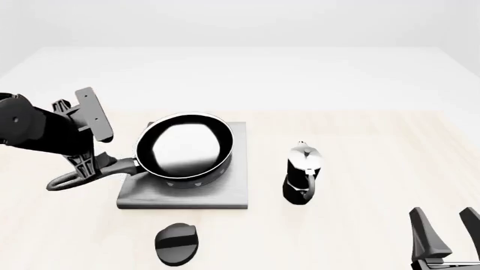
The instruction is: Turn on the stove and put the frying pan on it.
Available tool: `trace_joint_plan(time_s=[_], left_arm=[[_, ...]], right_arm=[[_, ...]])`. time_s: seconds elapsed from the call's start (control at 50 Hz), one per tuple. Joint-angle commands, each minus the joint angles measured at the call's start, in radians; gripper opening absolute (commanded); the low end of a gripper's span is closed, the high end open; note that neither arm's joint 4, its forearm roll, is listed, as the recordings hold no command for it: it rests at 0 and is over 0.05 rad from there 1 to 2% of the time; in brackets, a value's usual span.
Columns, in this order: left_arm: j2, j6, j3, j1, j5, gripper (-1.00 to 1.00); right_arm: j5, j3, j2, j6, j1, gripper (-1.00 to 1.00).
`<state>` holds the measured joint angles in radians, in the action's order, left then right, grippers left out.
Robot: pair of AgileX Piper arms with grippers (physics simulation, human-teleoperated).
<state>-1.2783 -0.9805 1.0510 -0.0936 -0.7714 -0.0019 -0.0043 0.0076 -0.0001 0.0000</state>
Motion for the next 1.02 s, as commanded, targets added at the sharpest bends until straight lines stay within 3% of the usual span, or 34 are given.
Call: trace_joint_plan(time_s=[0.02, 0.2, 0.36, 0.7, 1.02], left_arm=[[-0.027, 0.088, 0.073, -0.107, -0.022, 1.00], [-0.011, 0.103, 0.095, -0.141, -0.035, 1.00], [0.005, 0.161, 0.157, -0.192, -0.062, 1.00], [0.047, 0.259, 0.172, -0.282, -0.052, 1.00], [0.194, 0.336, 0.135, -0.338, -0.006, 1.00]], right_arm=[[0.000, 0.000, 0.000, 0.000, 0.000, 1.00], [0.000, 0.000, 0.000, 0.000, 0.000, 1.00], [0.000, 0.000, 0.000, 0.000, 0.000, 1.00], [0.000, 0.000, 0.000, 0.000, 0.000, 1.00], [0.000, 0.000, 0.000, 0.000, 0.000, 1.00]])
